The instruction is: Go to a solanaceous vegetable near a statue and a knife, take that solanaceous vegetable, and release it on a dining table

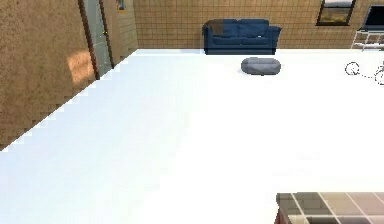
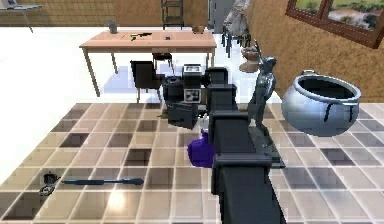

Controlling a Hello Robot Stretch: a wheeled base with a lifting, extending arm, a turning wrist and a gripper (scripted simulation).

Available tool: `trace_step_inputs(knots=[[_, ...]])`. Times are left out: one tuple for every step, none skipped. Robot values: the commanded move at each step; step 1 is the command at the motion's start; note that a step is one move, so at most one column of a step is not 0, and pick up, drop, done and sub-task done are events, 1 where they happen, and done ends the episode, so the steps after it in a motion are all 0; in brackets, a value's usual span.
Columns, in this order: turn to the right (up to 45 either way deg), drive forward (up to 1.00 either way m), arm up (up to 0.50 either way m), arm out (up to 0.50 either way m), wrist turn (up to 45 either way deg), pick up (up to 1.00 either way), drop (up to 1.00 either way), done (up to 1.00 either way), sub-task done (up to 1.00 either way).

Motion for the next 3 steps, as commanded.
trace_step_inputs(knots=[[0.0, 0.0, 0.02, 0.0, 0.0, 0.0, 0.0, 0.0, 0.0], [0.0, 0.0, 0.0, 0.0, -45.0, 0.0, 0.0, 0.0, 0.0], [0.0, 0.0, 0.0, 0.0, -45.0, 0.0, 0.0, 0.0, 0.0]])
